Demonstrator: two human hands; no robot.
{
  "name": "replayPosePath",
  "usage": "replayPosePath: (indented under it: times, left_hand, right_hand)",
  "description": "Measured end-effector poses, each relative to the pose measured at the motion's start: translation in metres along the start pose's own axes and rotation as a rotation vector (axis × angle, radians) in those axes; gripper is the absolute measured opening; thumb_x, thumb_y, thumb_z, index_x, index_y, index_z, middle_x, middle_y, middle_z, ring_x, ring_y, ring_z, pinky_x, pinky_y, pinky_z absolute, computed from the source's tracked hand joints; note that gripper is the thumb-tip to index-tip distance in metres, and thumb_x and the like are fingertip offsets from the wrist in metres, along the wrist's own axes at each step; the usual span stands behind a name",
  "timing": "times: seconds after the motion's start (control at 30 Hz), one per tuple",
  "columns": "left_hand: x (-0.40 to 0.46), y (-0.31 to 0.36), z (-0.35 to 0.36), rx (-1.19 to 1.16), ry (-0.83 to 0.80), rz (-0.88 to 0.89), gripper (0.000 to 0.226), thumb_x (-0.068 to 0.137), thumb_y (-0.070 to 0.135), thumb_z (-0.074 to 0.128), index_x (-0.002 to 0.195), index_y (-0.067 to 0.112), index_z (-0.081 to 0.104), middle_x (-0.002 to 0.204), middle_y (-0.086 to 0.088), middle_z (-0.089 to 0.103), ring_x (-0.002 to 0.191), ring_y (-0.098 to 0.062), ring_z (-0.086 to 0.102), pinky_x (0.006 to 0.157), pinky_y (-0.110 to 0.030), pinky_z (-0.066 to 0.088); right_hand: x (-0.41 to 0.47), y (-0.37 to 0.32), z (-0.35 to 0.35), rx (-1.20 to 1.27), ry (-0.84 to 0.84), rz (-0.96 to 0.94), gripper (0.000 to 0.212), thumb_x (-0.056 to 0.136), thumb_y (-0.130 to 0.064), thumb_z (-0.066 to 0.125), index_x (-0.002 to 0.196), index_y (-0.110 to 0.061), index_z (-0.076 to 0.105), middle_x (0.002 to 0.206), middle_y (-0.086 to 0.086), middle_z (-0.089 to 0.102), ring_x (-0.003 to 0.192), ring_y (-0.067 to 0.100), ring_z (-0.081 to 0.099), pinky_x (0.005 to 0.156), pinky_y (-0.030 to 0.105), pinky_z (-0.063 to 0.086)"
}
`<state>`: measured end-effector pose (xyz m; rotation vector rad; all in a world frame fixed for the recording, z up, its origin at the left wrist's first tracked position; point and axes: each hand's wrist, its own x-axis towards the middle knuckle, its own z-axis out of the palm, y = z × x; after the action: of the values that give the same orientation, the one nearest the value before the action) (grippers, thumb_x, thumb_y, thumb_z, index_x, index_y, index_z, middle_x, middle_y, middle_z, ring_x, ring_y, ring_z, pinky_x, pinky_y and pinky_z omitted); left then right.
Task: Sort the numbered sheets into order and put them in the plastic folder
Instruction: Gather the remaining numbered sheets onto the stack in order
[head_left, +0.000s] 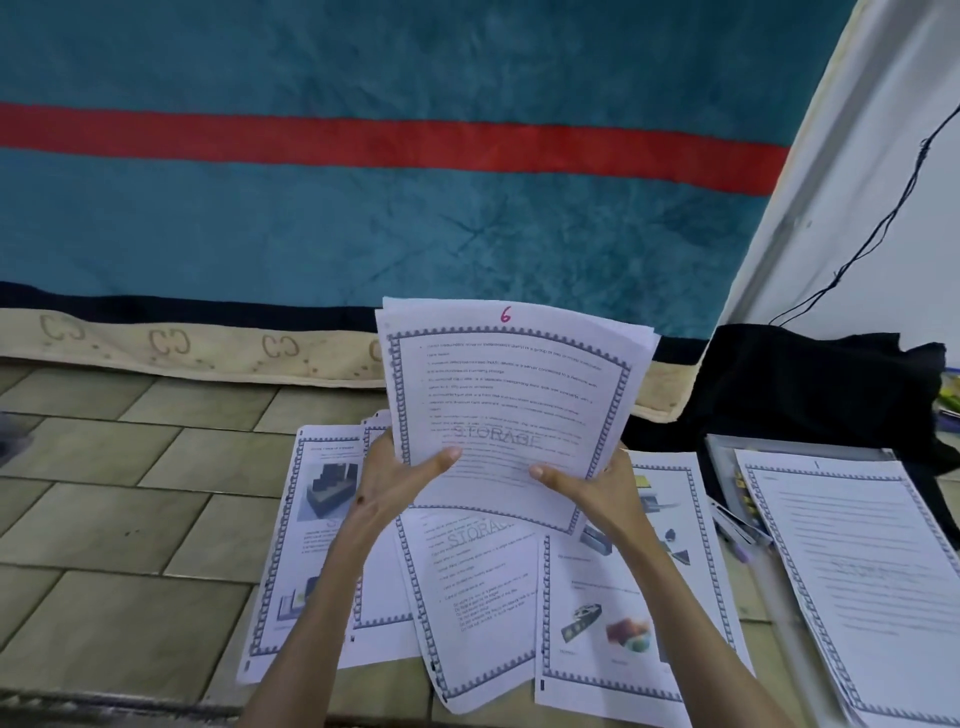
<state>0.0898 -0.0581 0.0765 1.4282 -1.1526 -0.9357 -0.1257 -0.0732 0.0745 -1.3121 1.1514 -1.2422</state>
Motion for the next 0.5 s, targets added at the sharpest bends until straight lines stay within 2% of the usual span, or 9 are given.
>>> replayPosePath:
  times: [0.07, 0.13, 0.2, 0.33, 0.37, 0.5]
  left_hand:
    - [-0.002, 0.0, 0.003, -0.012, 0.004, -0.036, 0.026, 0.076, 0.017, 0.076, 0.089, 0.032, 0.059, 0.086, 0.016, 0.062, 0.078, 0.006, 0.057, 0.072, -0.013, 0.047]
    - [-0.002, 0.0, 0.003, -0.042, 0.047, -0.079, 0.022, 0.075, 0.017, 0.077, 0.084, 0.028, 0.06, 0.087, 0.009, 0.063, 0.078, -0.002, 0.058, 0.075, -0.019, 0.046]
    - [-0.003, 0.0, 0.003, -0.042, 0.059, -0.095, 0.022, 0.072, 0.017, 0.079, 0.081, 0.026, 0.061, 0.087, 0.006, 0.063, 0.08, -0.007, 0.058, 0.069, -0.015, 0.045]
    - [-0.004, -0.004, 0.005, -0.044, 0.075, -0.059, 0.033, 0.068, 0.014, 0.082, 0.078, 0.035, 0.058, 0.081, 0.019, 0.061, 0.077, 0.004, 0.058, 0.069, -0.014, 0.046]
    - [-0.004, -0.006, 0.006, -0.06, 0.084, -0.07, 0.033, 0.068, 0.014, 0.081, 0.078, 0.035, 0.058, 0.081, 0.019, 0.061, 0.077, 0.002, 0.058, 0.07, -0.015, 0.046]
    - [-0.008, -0.011, 0.01, -0.088, 0.08, -0.141, 0.03, 0.072, 0.014, 0.079, 0.076, 0.03, 0.054, 0.088, 0.003, 0.06, 0.086, -0.013, 0.056, 0.082, -0.023, 0.043]
  right_hand:
    - [0.0, 0.001, 0.004, 0.029, 0.019, -0.004, 0.038, 0.065, 0.0, 0.081, 0.085, -0.028, 0.064, 0.078, -0.017, 0.071, 0.073, -0.006, 0.068, 0.059, 0.01, 0.051]
    - [0.001, 0.002, 0.005, 0.039, 0.021, -0.025, 0.039, 0.069, 0.005, 0.077, 0.086, -0.027, 0.064, 0.075, -0.021, 0.072, 0.075, -0.004, 0.068, 0.061, 0.011, 0.052]
    - [0.003, 0.005, 0.004, 0.039, 0.015, -0.031, 0.039, 0.069, 0.006, 0.076, 0.086, -0.028, 0.065, 0.076, -0.022, 0.072, 0.076, -0.003, 0.069, 0.063, 0.013, 0.053]
    - [0.003, 0.012, 0.001, 0.017, 0.002, 0.009, 0.033, 0.068, -0.003, 0.079, 0.083, -0.028, 0.064, 0.071, -0.027, 0.07, 0.073, -0.008, 0.067, 0.061, 0.009, 0.051]
    - [0.004, 0.013, 0.0, 0.004, -0.005, 0.008, 0.032, 0.068, -0.003, 0.08, 0.084, -0.027, 0.065, 0.072, -0.026, 0.07, 0.073, -0.007, 0.067, 0.062, 0.01, 0.052]
    - [0.006, 0.022, 0.001, 0.003, 0.016, 0.046, 0.031, 0.066, -0.008, 0.082, 0.087, -0.026, 0.067, 0.075, -0.024, 0.071, 0.077, -0.003, 0.069, 0.064, 0.013, 0.053]
